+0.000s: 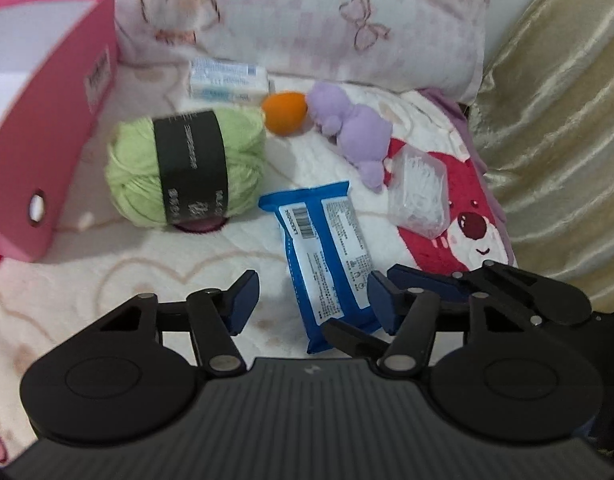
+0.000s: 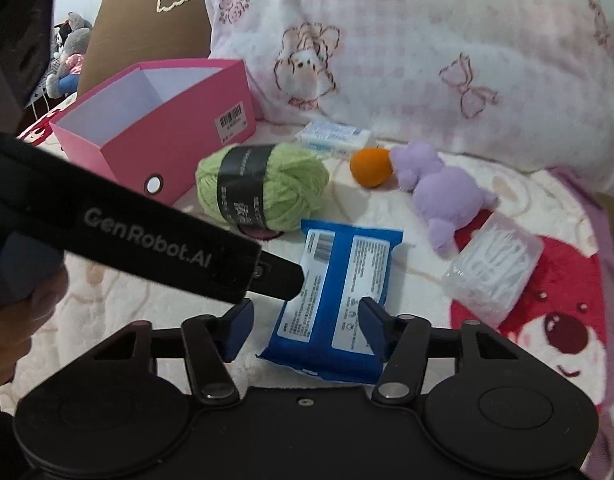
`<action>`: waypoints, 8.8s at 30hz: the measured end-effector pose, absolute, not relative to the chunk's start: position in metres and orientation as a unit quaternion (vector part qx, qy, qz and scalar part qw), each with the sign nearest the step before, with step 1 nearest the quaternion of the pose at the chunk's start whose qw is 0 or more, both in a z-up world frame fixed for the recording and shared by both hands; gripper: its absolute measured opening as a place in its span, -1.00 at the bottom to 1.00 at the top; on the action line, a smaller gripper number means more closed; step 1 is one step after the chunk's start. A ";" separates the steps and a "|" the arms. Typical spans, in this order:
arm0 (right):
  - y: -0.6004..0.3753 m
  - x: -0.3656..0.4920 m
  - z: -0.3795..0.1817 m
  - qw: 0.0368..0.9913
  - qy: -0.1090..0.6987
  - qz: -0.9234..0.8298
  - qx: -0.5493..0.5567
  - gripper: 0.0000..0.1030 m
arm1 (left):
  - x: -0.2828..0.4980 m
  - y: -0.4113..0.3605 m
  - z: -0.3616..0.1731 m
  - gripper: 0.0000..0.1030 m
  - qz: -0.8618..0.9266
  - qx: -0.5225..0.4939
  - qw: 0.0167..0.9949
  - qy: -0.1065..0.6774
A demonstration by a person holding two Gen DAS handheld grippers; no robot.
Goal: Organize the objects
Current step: 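Move the right tool to the blue snack packet and close on it, then lift the blue snack packet with the right tool toward the pink box, then lower the packet into the pink box and open the right tool, then raise the right tool out of the box and back away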
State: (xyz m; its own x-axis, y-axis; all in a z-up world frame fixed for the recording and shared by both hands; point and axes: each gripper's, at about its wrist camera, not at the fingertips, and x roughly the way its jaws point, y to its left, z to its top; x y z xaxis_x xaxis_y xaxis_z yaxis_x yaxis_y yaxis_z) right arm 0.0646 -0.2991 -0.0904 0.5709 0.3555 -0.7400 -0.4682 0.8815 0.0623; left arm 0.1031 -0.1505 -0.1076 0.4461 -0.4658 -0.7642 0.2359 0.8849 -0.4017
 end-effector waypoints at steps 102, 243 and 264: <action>-0.156 -0.012 0.024 0.873 0.408 0.267 0.025 0.22 | 0.028 0.005 0.012 -0.63 -0.218 -0.102 0.851 0.467; -0.087 0.128 0.084 0.848 0.341 0.378 -0.151 0.66 | 0.146 0.119 0.040 0.58 -0.066 -0.119 0.857 0.497; -0.178 0.047 0.108 0.869 0.307 0.360 -0.145 0.72 | 0.072 0.070 0.068 0.75 -0.147 -0.089 0.853 0.492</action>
